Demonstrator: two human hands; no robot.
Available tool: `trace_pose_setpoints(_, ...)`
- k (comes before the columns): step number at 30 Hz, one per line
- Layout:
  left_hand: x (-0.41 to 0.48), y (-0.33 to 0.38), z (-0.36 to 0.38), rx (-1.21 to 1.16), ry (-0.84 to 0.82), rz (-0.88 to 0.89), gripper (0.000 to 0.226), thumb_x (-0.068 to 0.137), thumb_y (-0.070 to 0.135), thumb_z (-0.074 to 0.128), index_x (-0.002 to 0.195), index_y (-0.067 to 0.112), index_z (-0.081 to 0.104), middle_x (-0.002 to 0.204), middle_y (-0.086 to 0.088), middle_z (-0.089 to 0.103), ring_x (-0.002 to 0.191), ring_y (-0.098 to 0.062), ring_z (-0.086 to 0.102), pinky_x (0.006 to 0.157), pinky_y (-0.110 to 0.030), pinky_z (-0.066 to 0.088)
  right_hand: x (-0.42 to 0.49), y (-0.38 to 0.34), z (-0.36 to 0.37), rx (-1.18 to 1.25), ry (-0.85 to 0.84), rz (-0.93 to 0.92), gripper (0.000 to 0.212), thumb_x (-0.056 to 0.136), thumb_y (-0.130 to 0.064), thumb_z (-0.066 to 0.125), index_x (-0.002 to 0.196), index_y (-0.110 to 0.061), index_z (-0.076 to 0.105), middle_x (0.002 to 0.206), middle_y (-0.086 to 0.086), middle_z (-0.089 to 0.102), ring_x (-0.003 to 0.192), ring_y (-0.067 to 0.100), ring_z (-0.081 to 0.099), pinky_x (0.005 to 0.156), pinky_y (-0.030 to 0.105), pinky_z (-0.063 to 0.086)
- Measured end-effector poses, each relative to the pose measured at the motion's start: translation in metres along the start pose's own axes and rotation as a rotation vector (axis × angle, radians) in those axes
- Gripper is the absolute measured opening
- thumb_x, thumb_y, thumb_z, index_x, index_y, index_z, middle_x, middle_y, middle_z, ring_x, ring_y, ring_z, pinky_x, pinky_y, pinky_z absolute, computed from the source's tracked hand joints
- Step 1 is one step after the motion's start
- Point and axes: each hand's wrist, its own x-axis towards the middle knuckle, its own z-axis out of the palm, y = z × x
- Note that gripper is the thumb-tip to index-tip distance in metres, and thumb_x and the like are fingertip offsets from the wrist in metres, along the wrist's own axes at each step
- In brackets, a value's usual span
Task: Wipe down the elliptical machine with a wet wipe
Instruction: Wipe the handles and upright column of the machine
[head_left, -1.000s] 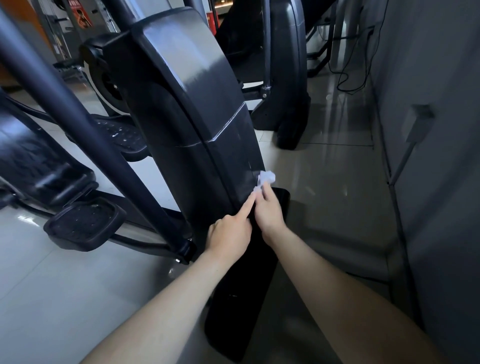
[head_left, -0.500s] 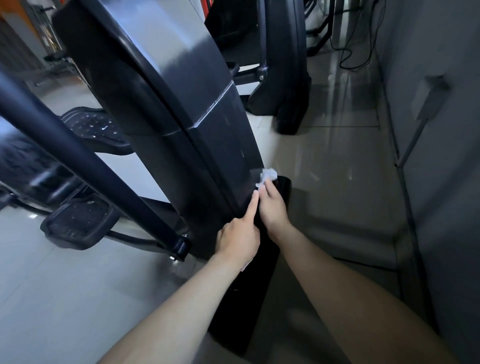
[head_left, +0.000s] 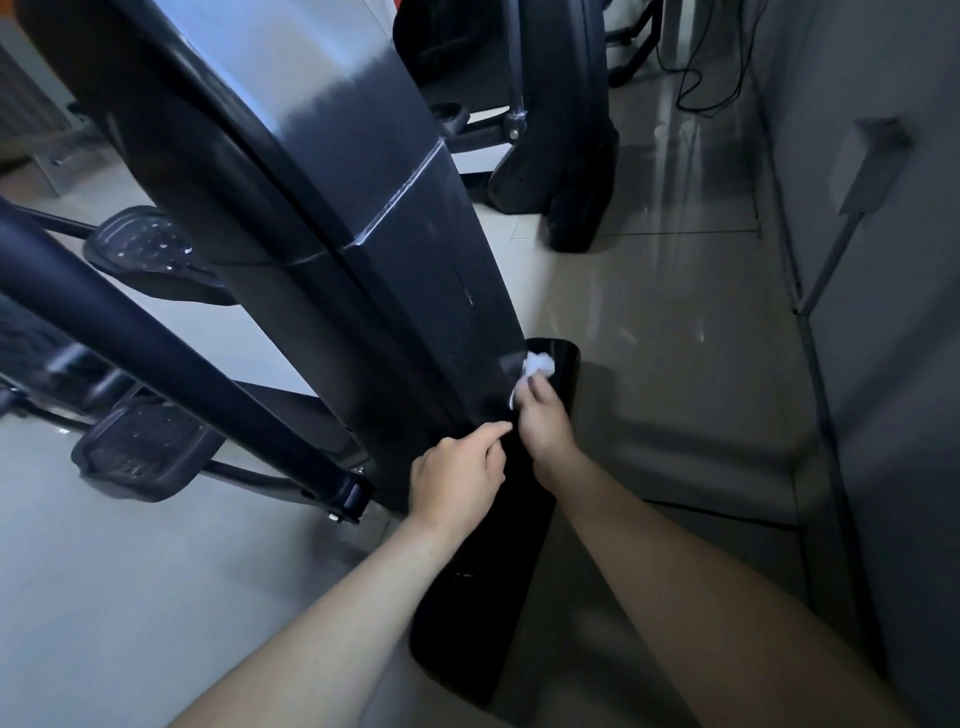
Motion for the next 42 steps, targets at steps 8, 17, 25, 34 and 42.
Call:
trace_pose_setpoints(8, 0.001, 0.001, 0.002, -0.012, 0.008, -0.037, 0.038, 0.101, 0.035, 0.046, 0.133, 0.051, 0.058, 0.081, 0.016, 0.076, 0.095, -0.013, 0.070, 0.090, -0.033, 0.052, 0.001, 0.054, -0.010, -0.118, -0.074, 0.205, 0.019, 0.101, -0.023, 0.041, 0.087, -0.017, 0.054, 0.091, 0.008, 0.059, 0.085, 0.022, 0.057, 0.088, 0.038, 0.051)
trace_pose_setpoints(17, 0.002, -0.001, 0.000, 0.001, -0.016, -0.010, 0.040, 0.101, 0.033, 0.044, 0.135, 0.051, 0.056, 0.084, 0.017, 0.075, 0.097, -0.011, 0.068, 0.089, -0.032, 0.050, -0.001, 0.004, 0.001, 0.050, -0.003, -0.010, 0.028, 0.108, -0.021, 0.039, 0.086, -0.009, 0.051, 0.075, -0.002, 0.052, 0.068, 0.007, 0.049, 0.070, 0.026, 0.042)
trace_pose_setpoints(25, 0.001, -0.007, 0.000, -0.049, -0.042, -0.010, 0.034, 0.098, 0.031, 0.046, 0.123, 0.049, 0.062, 0.078, 0.020, 0.074, 0.094, -0.011, 0.067, 0.089, -0.033, 0.051, -0.037, 0.088, -0.001, -0.098, -0.033, 0.166, 0.017, 0.103, -0.020, 0.041, 0.099, -0.013, 0.056, 0.085, 0.000, 0.055, 0.084, 0.018, 0.053, 0.072, 0.023, 0.041)
trace_pose_setpoints(34, -0.005, -0.026, -0.004, -0.393, -0.006, -0.023, 0.028, 0.085, 0.040, 0.052, 0.102, 0.051, 0.071, 0.074, 0.019, 0.072, 0.075, -0.005, 0.068, 0.082, -0.033, 0.056, -0.046, 0.024, 0.015, 0.073, 0.040, -0.004, 0.024, 0.109, -0.021, 0.041, 0.103, -0.023, 0.064, 0.090, -0.008, 0.067, 0.088, 0.009, 0.062, 0.079, 0.022, 0.048)
trace_pose_setpoints(42, -0.018, -0.039, -0.024, -0.387, 0.033, -0.164, 0.049, 0.101, 0.061, 0.041, 0.082, 0.029, 0.073, 0.073, 0.021, 0.072, 0.080, -0.004, 0.065, 0.077, -0.027, 0.051, -0.067, 0.031, 0.014, -0.169, 0.067, 0.013, 0.030, 0.101, -0.002, 0.041, 0.074, -0.014, 0.041, 0.071, -0.001, 0.048, 0.070, 0.012, 0.045, 0.069, 0.027, 0.036)
